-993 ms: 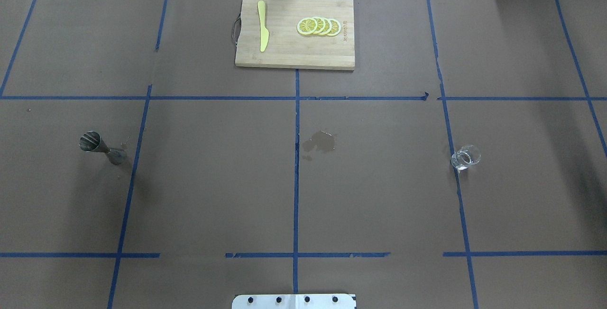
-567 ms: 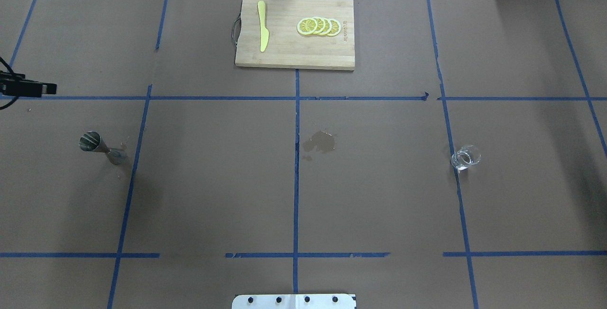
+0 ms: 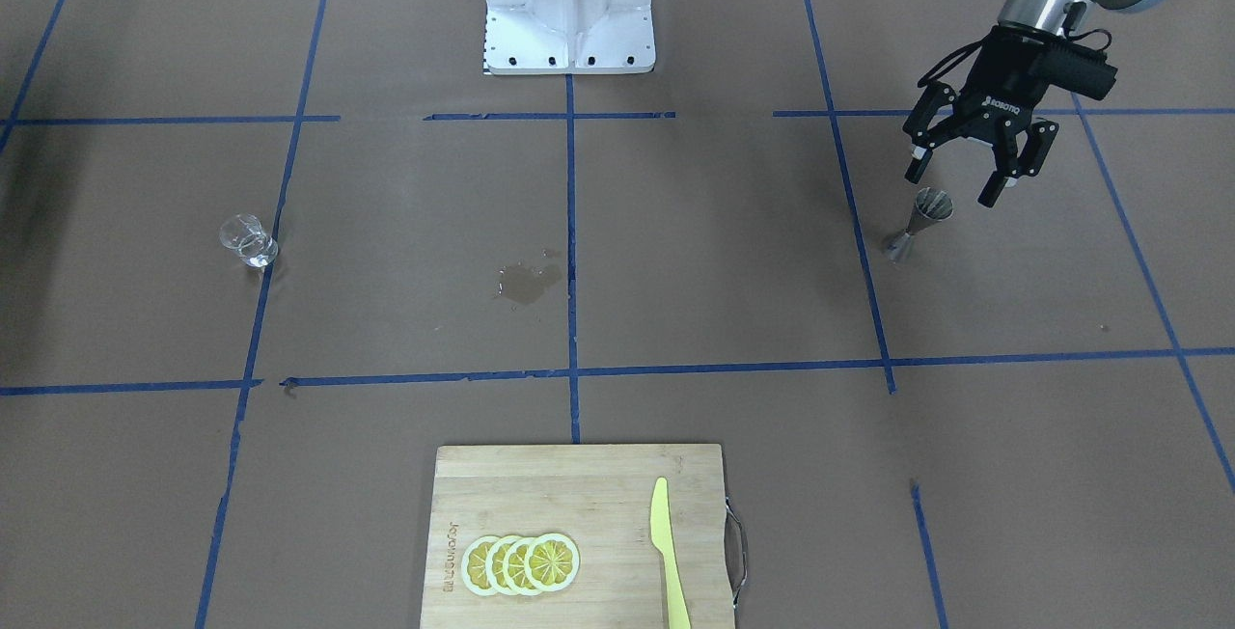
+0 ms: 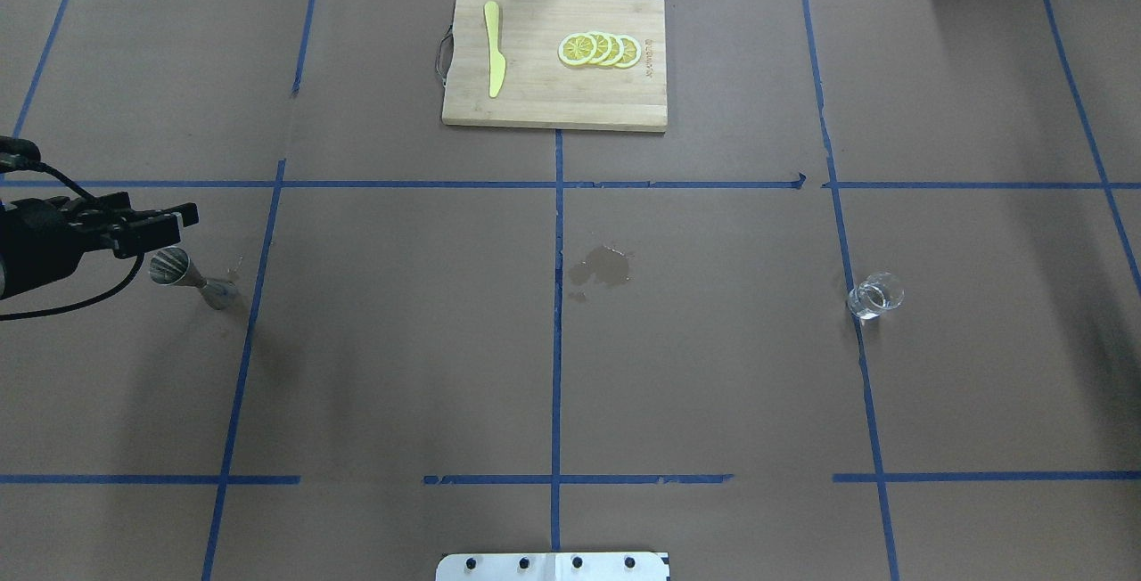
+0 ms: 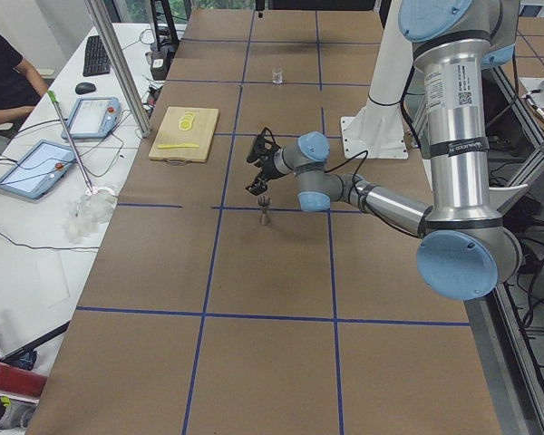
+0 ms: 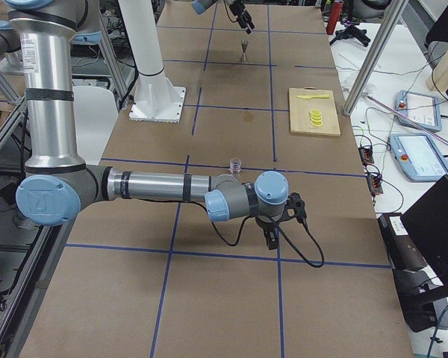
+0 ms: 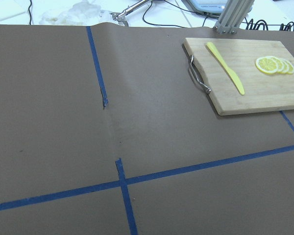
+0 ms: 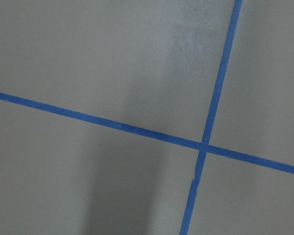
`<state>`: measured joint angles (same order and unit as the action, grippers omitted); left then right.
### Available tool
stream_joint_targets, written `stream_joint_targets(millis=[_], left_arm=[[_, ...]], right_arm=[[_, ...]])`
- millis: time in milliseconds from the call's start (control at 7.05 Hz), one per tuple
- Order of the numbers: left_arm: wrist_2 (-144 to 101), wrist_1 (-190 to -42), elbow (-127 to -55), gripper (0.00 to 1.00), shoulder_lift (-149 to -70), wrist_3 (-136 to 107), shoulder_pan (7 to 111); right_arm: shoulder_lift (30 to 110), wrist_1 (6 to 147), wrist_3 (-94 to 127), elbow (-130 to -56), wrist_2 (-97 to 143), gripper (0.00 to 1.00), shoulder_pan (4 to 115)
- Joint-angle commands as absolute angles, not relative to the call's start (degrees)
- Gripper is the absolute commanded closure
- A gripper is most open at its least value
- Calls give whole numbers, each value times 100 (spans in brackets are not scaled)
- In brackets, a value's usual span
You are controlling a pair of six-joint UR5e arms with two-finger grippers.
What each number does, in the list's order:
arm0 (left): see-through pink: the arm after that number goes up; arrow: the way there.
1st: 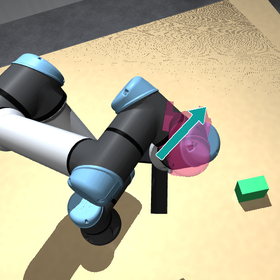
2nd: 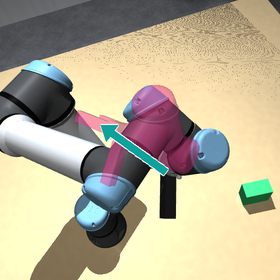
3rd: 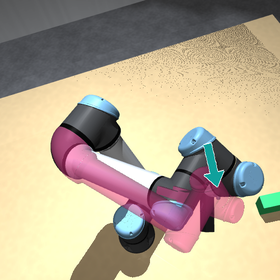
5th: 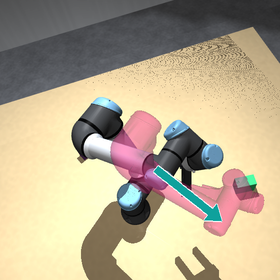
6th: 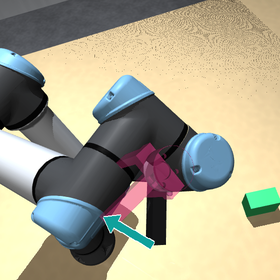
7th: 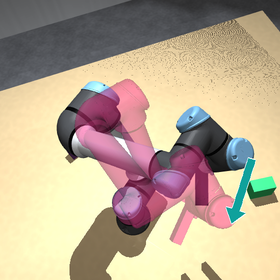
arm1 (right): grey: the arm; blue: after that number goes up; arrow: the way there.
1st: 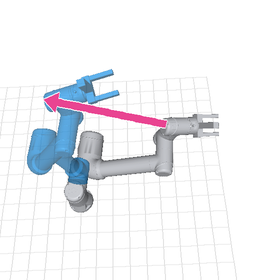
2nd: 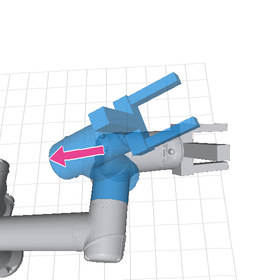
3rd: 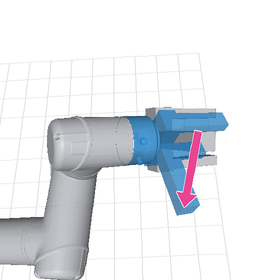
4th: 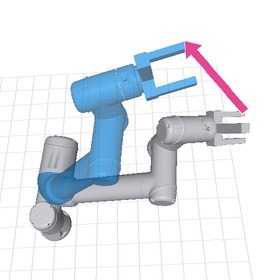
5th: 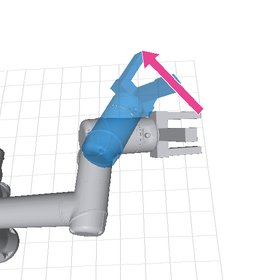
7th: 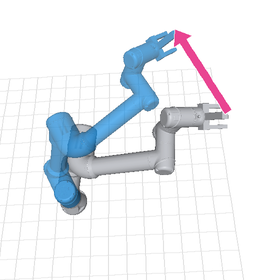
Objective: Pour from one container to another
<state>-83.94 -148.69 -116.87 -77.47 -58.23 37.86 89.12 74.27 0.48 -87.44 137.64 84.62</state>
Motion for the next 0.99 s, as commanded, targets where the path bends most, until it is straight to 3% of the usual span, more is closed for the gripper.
stream_joint_targets(millis=[0,567,851], left_arm=[[-7177,-14862,-12119,0,-7070,-5853,3098],[-5201,-14722,-11745,2,-6750,-7590,1280],[-4636,-14730,-11524,1,-6733,-7899,1074]], right_arm=[[8921,7427,53,-8736,13772,0,8455],[8895,7427,35,-8605,13764,0,8394],[8877,7418,35,-8587,13764,0,8394]])
